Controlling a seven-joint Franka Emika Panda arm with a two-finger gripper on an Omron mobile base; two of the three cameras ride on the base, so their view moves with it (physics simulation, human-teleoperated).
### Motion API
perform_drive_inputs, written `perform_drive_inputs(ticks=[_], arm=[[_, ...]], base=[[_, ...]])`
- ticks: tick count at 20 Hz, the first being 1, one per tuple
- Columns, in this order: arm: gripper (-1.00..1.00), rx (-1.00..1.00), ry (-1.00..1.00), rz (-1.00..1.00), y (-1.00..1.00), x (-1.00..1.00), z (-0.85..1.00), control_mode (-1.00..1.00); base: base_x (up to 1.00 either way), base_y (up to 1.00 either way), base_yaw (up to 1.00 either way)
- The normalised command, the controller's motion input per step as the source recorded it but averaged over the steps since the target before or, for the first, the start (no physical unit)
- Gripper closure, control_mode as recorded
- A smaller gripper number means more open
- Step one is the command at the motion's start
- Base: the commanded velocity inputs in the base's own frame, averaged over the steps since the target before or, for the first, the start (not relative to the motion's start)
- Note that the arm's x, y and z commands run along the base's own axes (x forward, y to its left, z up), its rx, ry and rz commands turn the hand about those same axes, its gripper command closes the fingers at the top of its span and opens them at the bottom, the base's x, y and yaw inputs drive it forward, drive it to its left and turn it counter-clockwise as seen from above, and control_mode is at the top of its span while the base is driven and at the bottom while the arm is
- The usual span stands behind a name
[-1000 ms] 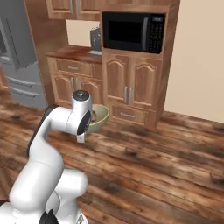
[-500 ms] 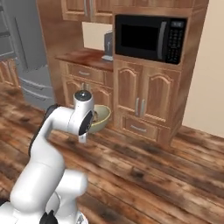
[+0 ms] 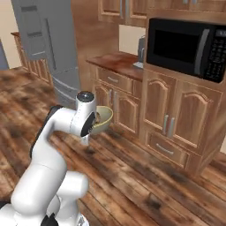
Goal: Pick the chicken drumstick and lemon wedge from their plates and place them in the bowl. Then put the bowl in the fridge.
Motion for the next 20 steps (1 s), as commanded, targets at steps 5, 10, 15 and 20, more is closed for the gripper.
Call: perform_drive_inputs(ticks=[5, 10, 15, 20], arm=[[1.00, 0.00, 0.00, 0.00, 0.00, 0.00, 0.00, 1.00], [1.00, 0.00, 0.00, 0.00, 0.00, 0.00, 0.00, 1.00], [1.00, 0.00, 0.00, 0.00, 0.00, 0.00, 0.00, 1.00], [1.00, 0.00, 0.00, 0.00, 0.00, 0.00, 0.00, 1.00]], base=[[0.72, 0.00, 0.49], [0.72, 0.00, 0.49], [0.69, 0.00, 0.50], [0.78, 0.03, 0.43]])
